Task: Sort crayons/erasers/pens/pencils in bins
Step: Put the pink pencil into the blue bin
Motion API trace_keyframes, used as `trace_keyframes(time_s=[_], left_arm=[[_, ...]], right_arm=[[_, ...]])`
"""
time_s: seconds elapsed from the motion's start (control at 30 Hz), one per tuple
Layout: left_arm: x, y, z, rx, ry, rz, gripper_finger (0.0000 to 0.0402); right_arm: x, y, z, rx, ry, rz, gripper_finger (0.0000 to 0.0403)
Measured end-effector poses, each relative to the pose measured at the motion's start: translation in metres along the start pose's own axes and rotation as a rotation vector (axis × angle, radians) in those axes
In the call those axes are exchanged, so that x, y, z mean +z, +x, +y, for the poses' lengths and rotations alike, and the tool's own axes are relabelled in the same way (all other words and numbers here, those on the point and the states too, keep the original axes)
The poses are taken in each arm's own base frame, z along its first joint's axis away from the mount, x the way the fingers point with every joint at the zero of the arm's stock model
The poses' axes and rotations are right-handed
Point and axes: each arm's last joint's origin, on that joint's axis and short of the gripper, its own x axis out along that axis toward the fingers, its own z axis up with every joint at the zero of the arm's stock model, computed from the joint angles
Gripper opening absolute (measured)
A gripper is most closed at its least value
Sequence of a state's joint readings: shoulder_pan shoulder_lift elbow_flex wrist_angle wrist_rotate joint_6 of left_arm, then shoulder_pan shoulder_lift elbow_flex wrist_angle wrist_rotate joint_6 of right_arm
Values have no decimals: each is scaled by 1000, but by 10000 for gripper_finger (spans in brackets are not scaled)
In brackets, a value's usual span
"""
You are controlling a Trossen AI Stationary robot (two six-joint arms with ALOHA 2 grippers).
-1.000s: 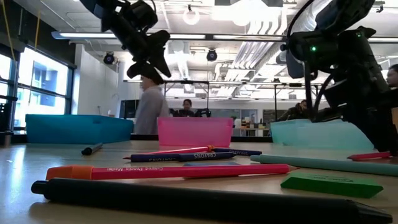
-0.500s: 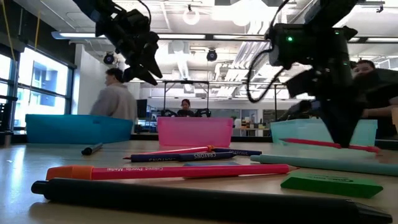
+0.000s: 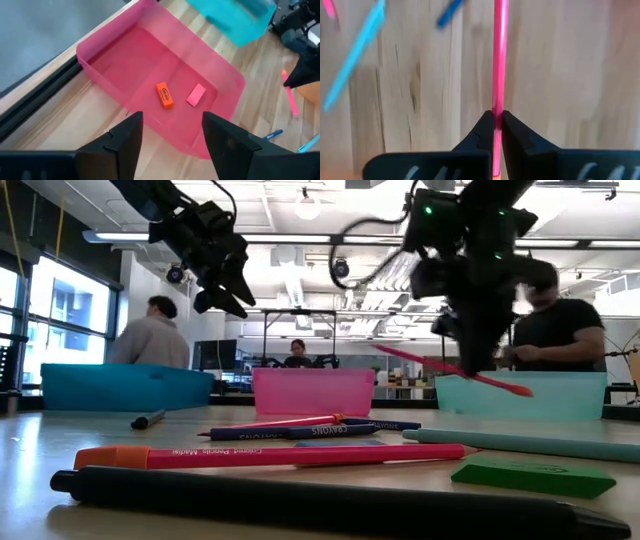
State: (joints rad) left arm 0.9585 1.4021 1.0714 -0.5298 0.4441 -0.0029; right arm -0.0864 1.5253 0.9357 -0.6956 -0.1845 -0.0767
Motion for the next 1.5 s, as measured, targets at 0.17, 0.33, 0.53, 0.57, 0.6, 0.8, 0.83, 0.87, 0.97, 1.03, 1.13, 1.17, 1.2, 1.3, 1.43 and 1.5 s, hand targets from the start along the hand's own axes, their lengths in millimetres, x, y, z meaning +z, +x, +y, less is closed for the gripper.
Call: trace_keyframes(time_s=[0.17, 0.33, 0.53, 0.57, 0.6, 0.8, 0.83, 0.87, 0.97, 1.03, 1.13, 1.17, 1.2, 1.3, 1.43, 1.5], left_arm=[[1, 0, 1, 5, 15, -13, 230], [1, 0, -3, -109, 134, -18, 236], [2, -1, -9, -286, 266, -53, 232], [3, 0, -11, -298, 279, -62, 232], [4, 0, -12, -308, 288, -71, 232], [9, 4, -30, -464, 337, -124, 232], [10, 5, -34, -474, 346, -129, 232], [11, 6, -38, -483, 353, -133, 232], [14, 9, -50, -506, 368, -155, 232], [17, 11, -58, -518, 382, -183, 232], [22, 12, -69, -531, 399, -228, 232], [23, 13, -72, -529, 401, -243, 232], [24, 13, -75, -527, 395, -252, 232], [26, 14, -81, -518, 382, -272, 232], [28, 14, -86, -531, 376, -289, 232], [30, 14, -89, -539, 376, -305, 232]], right_arm=[[19, -14, -9, -29, 60, -125, 1], [35, -27, -21, -56, 127, -248, 1], [55, -48, -34, -84, 175, -419, 1], [58, -52, -36, -87, 181, -448, 1], [61, -55, -38, -91, 182, -479, 1], [78, -76, -44, -129, 186, -638, 1], [80, -79, -44, -141, 185, -657, 1], [82, -81, -45, -153, 182, -673, 1], [85, -87, -44, -170, 166, -693, 1], [86, -88, -45, -193, 162, -698, 1], [86, -88, -45, -206, 150, -700, 1], [87, -88, -45, -207, 148, -707, 1], [87, -89, -45, -208, 146, -714, 1], [88, -90, -45, -216, 130, -727, 1], [90, -92, -45, -244, 97, -751, 1], [91, -92, -45, -250, 84, -755, 1]])
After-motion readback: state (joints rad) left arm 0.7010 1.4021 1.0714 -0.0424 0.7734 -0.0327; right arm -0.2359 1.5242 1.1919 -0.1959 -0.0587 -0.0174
